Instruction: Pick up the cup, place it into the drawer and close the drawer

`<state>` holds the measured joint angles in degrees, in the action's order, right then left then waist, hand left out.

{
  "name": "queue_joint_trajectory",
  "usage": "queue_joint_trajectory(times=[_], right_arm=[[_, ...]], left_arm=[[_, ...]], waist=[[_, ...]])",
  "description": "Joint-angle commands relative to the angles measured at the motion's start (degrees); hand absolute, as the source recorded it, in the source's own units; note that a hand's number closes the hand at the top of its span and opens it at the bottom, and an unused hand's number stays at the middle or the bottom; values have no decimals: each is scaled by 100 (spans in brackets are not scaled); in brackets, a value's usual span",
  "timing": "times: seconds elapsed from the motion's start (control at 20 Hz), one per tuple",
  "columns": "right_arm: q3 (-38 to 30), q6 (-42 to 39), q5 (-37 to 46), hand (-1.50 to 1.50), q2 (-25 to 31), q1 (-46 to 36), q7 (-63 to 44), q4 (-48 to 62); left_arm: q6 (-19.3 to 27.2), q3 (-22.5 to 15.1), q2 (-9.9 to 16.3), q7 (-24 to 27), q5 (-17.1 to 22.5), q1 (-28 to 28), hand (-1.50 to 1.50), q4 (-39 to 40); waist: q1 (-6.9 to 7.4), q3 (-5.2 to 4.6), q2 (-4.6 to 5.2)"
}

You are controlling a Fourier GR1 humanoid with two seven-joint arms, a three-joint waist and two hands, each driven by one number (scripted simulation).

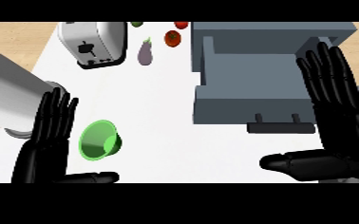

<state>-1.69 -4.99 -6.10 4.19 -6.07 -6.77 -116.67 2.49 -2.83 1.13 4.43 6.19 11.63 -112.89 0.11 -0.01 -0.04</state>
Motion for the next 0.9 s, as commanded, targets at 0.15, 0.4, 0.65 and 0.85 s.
queue_joint_trajectory(times=[0.15,0.4,0.65,0.85], right_arm=[[-76,-155,-222,-150,23,291,23,-241],[260,23,143,-150,-124,441,-150,-442],[0,-61,18,-150,1,114,12,-86],[-143,-164,-246,-150,119,160,-254,-426]], left_arm=[[75,370,-2,399,-96,-186,-150,912],[-480,642,180,1150,217,544,-150,1194],[-507,617,74,1739,0,471,-150,2004],[-437,604,-17,1753,-87,120,-150,2429]], waist=[[-20,0,2],[-4,-1,-3],[0,-1,1],[-11,0,0]])
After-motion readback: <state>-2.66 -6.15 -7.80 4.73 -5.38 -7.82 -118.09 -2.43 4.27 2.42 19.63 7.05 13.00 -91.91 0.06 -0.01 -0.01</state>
